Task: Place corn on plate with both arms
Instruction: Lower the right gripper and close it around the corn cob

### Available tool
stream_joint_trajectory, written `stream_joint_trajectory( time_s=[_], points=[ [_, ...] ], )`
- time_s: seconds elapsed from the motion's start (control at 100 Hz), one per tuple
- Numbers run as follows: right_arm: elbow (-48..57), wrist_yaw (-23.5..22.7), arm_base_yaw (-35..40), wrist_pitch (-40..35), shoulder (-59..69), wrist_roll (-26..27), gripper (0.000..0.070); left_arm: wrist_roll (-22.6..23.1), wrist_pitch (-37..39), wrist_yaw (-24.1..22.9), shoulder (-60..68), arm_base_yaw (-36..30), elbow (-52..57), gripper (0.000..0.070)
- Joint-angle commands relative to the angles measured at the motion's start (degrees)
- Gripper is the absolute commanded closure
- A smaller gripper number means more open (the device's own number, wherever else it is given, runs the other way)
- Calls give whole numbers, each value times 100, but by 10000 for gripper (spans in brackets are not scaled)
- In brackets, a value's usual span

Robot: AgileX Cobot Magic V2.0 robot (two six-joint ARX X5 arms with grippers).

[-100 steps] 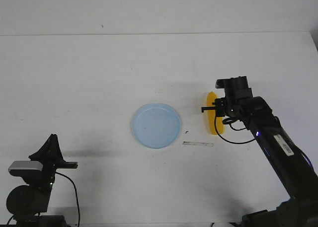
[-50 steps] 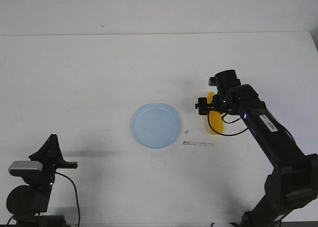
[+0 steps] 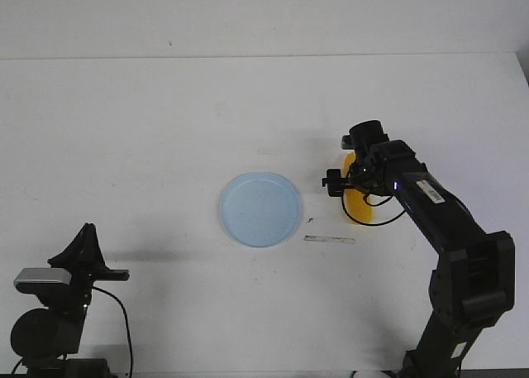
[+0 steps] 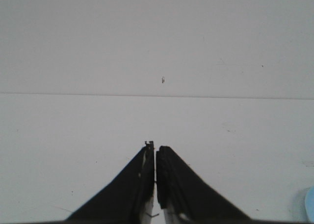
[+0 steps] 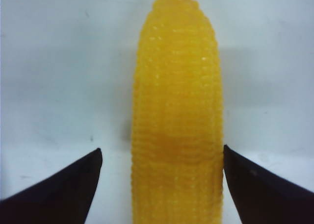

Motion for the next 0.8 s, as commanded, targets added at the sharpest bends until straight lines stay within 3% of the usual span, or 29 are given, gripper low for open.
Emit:
stream_joint_trajectory(
  time_s=[0.0, 0.21, 0.79],
  points=[
    [114, 61, -13, 26, 181, -68, 156, 9, 83, -4, -7, 0, 22, 699],
    [116, 129, -26, 26, 186, -66, 377, 9, 83, -7, -7, 0, 22, 699],
    [671, 120, 258, -9, -13, -184, 376, 9, 81, -4, -7, 0, 22, 699]
  ],
)
